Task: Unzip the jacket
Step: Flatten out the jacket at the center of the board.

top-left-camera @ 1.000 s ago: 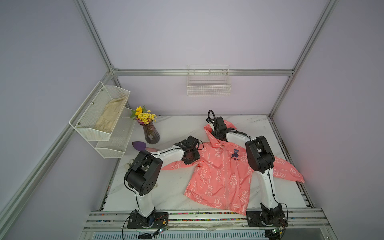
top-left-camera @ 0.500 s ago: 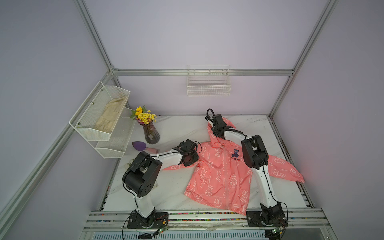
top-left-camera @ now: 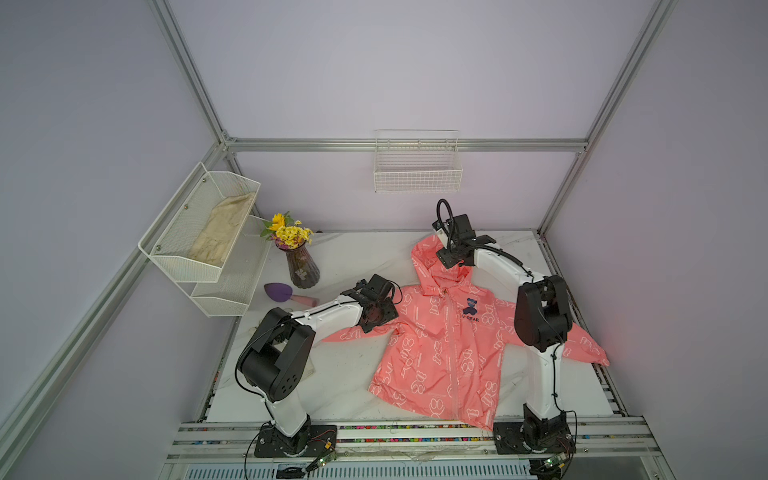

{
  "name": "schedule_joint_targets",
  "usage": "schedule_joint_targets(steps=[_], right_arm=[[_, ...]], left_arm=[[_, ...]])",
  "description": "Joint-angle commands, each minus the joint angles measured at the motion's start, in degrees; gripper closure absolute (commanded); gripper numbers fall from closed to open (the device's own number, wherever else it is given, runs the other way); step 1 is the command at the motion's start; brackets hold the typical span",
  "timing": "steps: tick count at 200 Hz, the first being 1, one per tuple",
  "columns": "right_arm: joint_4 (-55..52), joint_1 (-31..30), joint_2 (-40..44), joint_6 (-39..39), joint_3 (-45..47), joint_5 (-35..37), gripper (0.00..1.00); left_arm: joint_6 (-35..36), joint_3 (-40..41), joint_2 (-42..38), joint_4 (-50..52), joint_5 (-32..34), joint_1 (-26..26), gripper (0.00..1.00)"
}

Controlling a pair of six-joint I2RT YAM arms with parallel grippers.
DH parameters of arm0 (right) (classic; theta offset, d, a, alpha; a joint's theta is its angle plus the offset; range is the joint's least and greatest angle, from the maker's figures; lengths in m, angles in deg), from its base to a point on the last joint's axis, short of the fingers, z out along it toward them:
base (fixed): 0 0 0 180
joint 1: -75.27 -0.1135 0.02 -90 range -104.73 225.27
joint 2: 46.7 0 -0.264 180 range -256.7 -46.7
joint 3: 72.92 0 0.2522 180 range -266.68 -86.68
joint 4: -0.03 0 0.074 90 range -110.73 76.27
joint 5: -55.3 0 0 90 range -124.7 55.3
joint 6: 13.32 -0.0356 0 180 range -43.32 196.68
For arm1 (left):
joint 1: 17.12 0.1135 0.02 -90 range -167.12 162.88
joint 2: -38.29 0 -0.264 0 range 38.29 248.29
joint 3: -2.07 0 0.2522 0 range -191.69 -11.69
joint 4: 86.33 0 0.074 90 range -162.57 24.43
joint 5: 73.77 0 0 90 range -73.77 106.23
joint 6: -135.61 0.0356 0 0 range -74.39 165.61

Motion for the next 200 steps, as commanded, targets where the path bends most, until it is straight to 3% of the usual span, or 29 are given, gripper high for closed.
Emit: schedule_joint_targets(steps=[1, 31, 80, 200], right_arm=[[0.3, 2.28, 3.81, -4.44, 3.42, -2.47, 0.28], [-1.35, 3.92, 2.99, -4.53, 4.32, -4.02, 0.33], [-2.99, 3.98, 2.76, -5.87, 4.64, -10.89, 0.36], [-2.87, 3.93, -1.66, -4.8, 4.29, -0.75, 0.56]], left_arm=[[6.02, -10.44, 0.87, 2.73, 4.9, 0.62, 0.18], [8.69, -21.64, 9.29, 3.03, -0.64, 2.44, 0.18], [10.26, -35.98, 20.45, 3.28, -4.79, 3.24, 0.3], [10.68, -61.97, 37.42, 9.2, -4.26, 1.82, 0.43]])
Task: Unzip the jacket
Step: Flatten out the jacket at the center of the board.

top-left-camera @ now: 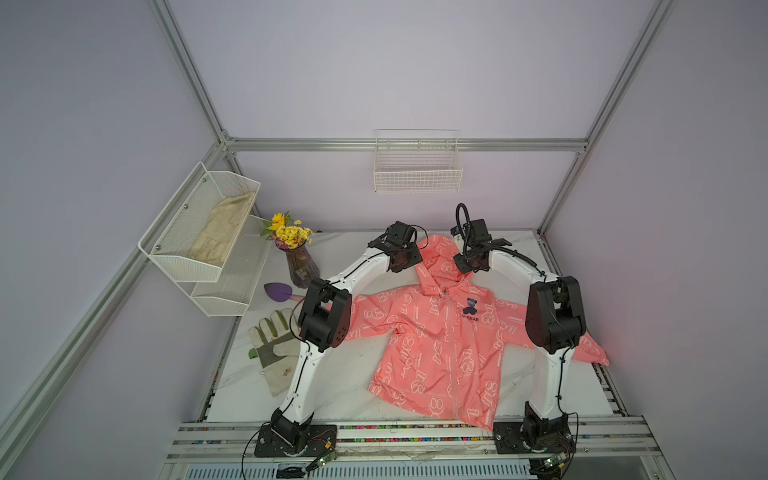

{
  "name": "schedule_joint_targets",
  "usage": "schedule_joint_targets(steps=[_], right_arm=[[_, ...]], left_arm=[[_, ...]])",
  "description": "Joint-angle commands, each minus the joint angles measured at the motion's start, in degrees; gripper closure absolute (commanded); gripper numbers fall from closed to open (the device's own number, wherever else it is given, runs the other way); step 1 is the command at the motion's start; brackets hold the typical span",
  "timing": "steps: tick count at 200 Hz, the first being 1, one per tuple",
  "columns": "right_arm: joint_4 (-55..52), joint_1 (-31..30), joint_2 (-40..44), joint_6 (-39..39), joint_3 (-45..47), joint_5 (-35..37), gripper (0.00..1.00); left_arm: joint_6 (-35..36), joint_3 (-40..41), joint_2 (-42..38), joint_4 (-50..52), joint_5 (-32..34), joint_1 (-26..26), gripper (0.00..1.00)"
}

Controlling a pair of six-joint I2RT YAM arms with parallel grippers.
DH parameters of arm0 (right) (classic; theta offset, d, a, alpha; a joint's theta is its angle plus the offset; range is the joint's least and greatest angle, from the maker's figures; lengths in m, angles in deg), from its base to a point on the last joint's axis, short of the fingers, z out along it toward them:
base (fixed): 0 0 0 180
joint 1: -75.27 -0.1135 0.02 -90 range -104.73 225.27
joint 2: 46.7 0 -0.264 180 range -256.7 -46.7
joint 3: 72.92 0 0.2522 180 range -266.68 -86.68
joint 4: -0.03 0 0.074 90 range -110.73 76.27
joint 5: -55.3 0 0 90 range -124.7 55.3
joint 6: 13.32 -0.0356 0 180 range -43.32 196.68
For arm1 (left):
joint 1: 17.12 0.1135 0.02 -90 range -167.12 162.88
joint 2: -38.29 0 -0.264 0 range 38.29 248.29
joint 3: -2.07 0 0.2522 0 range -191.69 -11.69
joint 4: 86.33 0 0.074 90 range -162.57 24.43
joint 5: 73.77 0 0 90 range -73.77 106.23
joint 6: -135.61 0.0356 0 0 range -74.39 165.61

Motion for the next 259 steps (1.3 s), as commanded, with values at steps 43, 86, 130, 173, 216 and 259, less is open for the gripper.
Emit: schedule_joint_targets(steps=[43, 86, 130, 173, 216, 259], right_arm=[[-0.76, -0.17, -1.22, -0.52, -0.76, 5.17, 0.57], [-0.06, 0.0, -1.56, -4.26, -0.6, 8.41, 0.71], [0.76, 2.15, -0.21, -7.94, 1.42, 9.1, 0.88], [8.02, 7.97, 2.52, -14.51, 8.2, 3.11, 1.0], [16.4, 13.99, 3.12, -20.75, 16.43, -9.14, 0.95], [15.46, 14.33, 4.91, -21.68, 16.87, -15.58, 0.66]], left_arm=[[4.44, -14.5, 8.7, 9.09, 3.49, -0.31, 0.54], [6.48, -14.46, 8.86, 9.26, 3.78, 0.85, 0.73], [7.62, -12.74, 7.66, 6.87, 1.2, 3.09, 0.92], [6.68, -9.08, 5.97, 4.15, 0.63, 4.8, 1.0], [4.24, -5.12, 5.89, 2.1, -1.69, 6.32, 1.0], [4.51, -0.49, 2.2, 0.77, -2.29, 6.52, 0.5]])
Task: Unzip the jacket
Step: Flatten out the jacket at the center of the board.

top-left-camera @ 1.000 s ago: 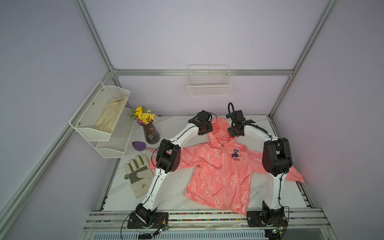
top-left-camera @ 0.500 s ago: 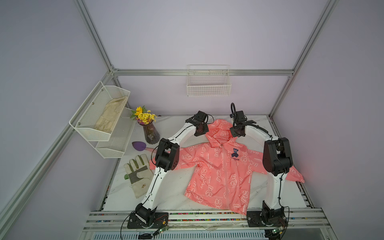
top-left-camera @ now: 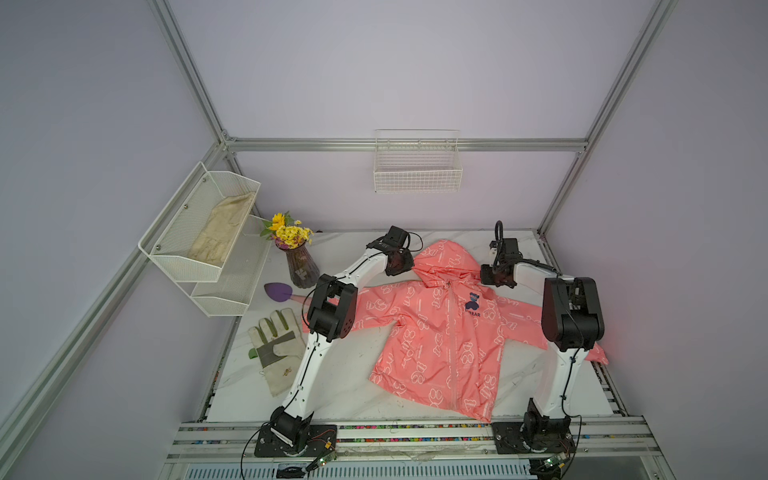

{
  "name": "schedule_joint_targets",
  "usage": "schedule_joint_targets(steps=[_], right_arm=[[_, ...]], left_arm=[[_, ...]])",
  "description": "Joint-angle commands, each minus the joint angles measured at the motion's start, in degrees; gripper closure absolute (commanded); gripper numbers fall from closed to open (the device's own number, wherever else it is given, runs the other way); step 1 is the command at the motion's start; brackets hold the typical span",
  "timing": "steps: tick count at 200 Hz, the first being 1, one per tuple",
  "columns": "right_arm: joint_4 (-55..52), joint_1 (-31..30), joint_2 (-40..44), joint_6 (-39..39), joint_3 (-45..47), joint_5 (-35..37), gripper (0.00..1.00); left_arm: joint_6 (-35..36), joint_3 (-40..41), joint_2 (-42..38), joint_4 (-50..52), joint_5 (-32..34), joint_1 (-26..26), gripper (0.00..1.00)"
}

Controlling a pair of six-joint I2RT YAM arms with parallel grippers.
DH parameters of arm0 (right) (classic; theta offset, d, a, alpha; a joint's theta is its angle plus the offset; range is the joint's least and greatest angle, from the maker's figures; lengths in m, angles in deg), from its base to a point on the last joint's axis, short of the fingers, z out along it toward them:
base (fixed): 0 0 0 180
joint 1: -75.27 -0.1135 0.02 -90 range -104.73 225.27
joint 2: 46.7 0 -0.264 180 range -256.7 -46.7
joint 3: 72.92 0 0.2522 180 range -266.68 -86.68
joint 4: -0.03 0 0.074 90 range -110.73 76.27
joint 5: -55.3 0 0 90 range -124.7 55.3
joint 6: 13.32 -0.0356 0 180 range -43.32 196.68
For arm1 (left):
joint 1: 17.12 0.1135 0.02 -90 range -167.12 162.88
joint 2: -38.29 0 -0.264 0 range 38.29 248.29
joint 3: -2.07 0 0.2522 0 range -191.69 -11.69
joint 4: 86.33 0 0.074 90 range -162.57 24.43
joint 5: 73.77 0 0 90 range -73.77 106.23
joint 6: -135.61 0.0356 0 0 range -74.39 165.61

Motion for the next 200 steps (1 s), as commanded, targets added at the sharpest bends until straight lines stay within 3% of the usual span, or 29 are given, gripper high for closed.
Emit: schedule_joint_targets(steps=[1, 13, 30, 55, 75, 94, 114, 156, 188, 200], right_arm=[[0.64, 0.59, 3.66, -2.61, -0.24, -4.58, 0.66], [-1.04, 0.59, 5.53, -2.62, -0.85, -6.06, 0.64], [-2.59, 0.63, 8.56, -3.13, -1.61, -7.45, 0.65], [-2.74, 0.59, 9.97, -6.32, -4.26, -11.1, 0.77], [-0.77, 0.6, 6.17, -11.24, -7.01, -17.51, 0.88], [0.14, 0.32, 0.75, -15.32, -9.62, -21.98, 0.92], [-2.04, 0.23, -3.84, -16.81, -11.77, -22.39, 0.94], [-7.13, 0.31, -4.18, -14.49, -8.98, -15.33, 0.97], [-12.59, 0.32, -0.46, -12.49, -8.26, -10.37, 0.98], [-12.22, 0.24, 2.0, -11.47, -8.35, -12.14, 0.98]], left_arm=[[-0.22, 3.69, -7.11, -1.68, 2.15, 1.97, 0.5], [0.4, 6.34, -9.94, -2.04, 3.31, 1.96, 0.45], [0.84, 12.13, -15.2, -4.45, 4.82, 1.87, 0.47], [2.02, 17.1, -20.26, -7.68, 4.96, 1.49, 0.62], [3.31, 15.96, -19.75, -8.75, -0.05, 1.33, 0.81], [7.13, 13.75, -18.02, -9.81, -5.24, 0.91, 0.93], [10.97, 13.16, -17.92, -9.24, -5.4, 1.12, 1.0], [15.72, 15.15, -20.21, -9.44, -3.98, 3.07, 1.0], [18.17, 12.57, -19.32, -9.89, -6.93, 3.45, 1.0], [19.07, 11.41, -18.41, -10.47, -8.94, 3.29, 1.0]])
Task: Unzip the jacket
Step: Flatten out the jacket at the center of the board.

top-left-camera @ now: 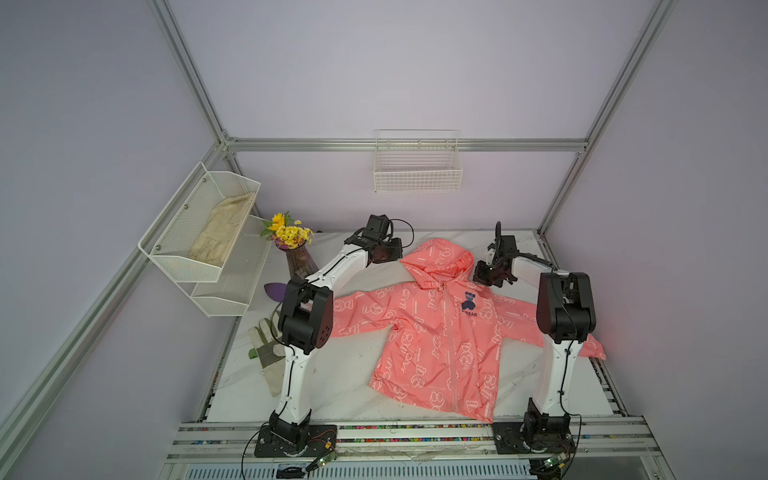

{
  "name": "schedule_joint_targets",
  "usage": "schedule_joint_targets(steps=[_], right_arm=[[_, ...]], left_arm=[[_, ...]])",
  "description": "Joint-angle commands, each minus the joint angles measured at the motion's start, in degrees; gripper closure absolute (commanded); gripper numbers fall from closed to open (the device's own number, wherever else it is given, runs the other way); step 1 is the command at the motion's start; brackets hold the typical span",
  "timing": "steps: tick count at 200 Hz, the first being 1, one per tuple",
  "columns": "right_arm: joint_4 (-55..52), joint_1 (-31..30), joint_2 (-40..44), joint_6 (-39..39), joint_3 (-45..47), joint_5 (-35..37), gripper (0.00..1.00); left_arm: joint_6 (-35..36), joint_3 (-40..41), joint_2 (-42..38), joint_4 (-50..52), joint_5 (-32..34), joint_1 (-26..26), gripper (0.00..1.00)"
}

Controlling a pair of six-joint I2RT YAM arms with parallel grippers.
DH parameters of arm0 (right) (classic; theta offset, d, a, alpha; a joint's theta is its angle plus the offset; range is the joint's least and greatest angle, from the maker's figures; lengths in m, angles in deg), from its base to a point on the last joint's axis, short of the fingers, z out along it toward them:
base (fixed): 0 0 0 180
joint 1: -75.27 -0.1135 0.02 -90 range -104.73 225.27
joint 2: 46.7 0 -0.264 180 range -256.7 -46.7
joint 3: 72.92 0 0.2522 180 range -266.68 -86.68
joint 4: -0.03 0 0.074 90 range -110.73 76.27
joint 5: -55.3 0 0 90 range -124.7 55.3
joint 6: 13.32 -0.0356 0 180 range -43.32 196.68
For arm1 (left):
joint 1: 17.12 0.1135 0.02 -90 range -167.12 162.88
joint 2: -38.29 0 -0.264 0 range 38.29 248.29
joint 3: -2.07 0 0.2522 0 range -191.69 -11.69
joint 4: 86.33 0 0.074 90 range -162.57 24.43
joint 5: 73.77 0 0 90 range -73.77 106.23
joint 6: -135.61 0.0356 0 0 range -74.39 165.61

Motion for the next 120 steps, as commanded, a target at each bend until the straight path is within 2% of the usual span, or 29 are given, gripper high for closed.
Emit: schedule_joint_targets(steps=[1, 15, 26, 42, 60, 89, 99, 120], right_arm=[[-2.23, 0.08, 7.08, 2.04, -0.3, 1.04, 0.97], [2.82, -0.05, 10.08, 2.8, -0.22, -5.97, 0.98], [8.43, -0.5, 11.43, -0.49, -0.18, -11.39, 0.99], [13.74, -1.76, 10.3, -4.76, -2.78, -15.11, 1.0], [15.85, -4.5, 5.42, -8.03, -8.01, -15.5, 1.0], [17.48, -6.62, -3.97, -13.47, -13.88, -11.84, 1.0], [16.37, -6.62, -6.12, -14.25, -14.92, -10.81, 1.0], [12.51, -6.56, -6.12, -11.91, -13.48, -7.4, 1.0]], left_arm=[[4.08, -3.72, -0.38, -2.3, -4.19, 0.18, 1.0], [5.35, -4.81, 0.92, -3.47, -6.33, 0.0, 1.0], [6.24, -5.85, 1.99, -4.18, -8.02, -0.18, 1.0], [7.34, -7.52, 3.5, -4.68, -9.65, -0.35, 1.0], [8.51, -8.24, 4.16, -5.97, -11.23, -0.75, 1.0], [10.94, -6.58, 2.91, -8.47, -12.33, -1.09, 1.0], [11.94, -5.29, 1.89, -9.46, -13.08, -1.09, 0.93], [14.98, -2.23, -0.55, -11.6, -14.44, -1.28, 0.65]])
